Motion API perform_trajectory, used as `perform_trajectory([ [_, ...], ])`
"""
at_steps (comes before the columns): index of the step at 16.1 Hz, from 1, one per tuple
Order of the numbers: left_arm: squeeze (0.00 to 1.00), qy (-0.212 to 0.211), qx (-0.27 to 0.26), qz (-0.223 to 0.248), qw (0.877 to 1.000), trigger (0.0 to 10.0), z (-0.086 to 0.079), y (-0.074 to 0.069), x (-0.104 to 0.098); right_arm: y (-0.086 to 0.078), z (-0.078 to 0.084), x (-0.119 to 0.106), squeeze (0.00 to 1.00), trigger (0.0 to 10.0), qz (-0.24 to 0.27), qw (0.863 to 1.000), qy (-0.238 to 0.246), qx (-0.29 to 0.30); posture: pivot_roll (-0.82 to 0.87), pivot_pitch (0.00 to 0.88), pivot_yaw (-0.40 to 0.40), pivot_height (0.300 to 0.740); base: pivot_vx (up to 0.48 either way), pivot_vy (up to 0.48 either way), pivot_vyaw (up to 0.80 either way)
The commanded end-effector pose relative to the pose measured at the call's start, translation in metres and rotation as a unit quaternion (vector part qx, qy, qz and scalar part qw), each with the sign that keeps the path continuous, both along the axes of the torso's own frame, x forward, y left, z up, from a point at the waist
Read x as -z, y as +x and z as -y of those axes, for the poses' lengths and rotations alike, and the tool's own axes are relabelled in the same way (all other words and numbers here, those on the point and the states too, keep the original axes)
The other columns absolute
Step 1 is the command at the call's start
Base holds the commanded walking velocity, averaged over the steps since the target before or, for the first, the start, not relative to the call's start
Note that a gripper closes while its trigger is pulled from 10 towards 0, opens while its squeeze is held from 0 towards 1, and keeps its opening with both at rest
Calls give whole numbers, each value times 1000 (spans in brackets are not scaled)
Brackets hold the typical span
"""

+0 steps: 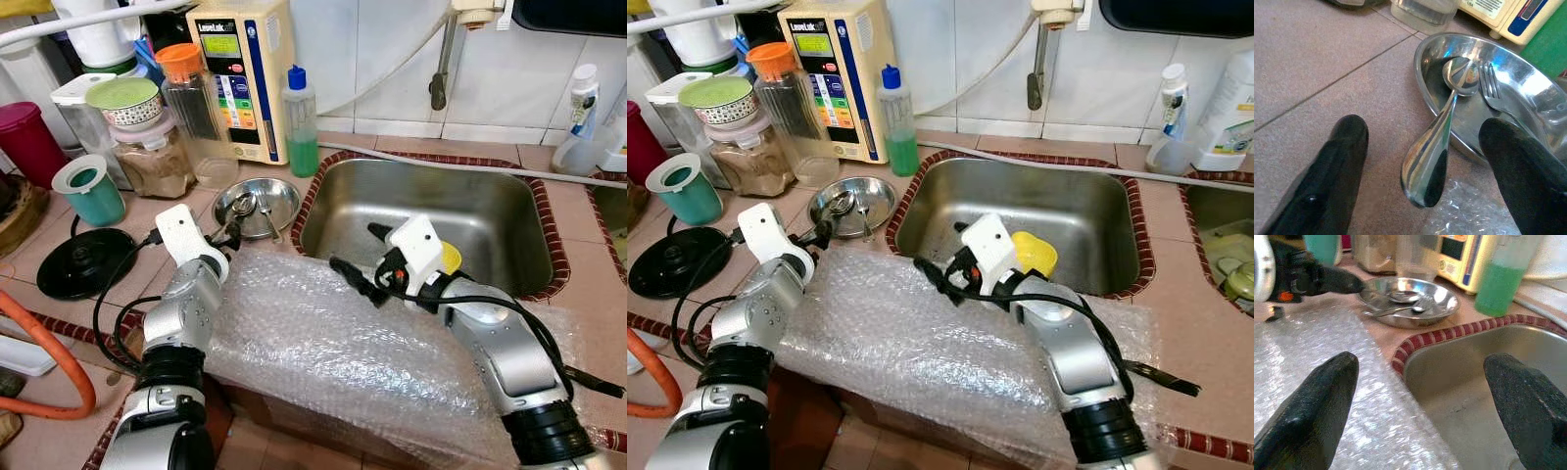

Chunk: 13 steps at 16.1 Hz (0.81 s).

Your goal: Kitchen organization

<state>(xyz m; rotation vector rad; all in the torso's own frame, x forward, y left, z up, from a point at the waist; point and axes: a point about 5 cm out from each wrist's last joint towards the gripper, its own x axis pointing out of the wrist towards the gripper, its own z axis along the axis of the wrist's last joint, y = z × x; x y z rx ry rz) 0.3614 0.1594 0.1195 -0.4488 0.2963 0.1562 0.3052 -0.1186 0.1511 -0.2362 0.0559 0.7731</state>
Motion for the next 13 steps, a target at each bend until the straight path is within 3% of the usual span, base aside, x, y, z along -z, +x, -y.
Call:
perform_trajectory([
  [1, 0, -3, 0, 4, 1000, 0, -3, 3, -4, -4, -7, -5, 0, 10000, 3, 1000, 8, -21, 16, 0, 133, 740, 0, 0, 0],
  [5, 0, -19, -3, 5, 1000, 0, -3, 5, -5, -9, -11, -6, 0, 10000, -6, 999, 32, -42, 20, 0, 132, 740, 0, 0, 0],
  [13, 0, -30, -2, 7, 1000, 0, -4, 7, -7, -10, -15, -6, 0, 10000, -10, 998, 35, -50, 23, 0, 140, 740, 0, 0, 0],
])
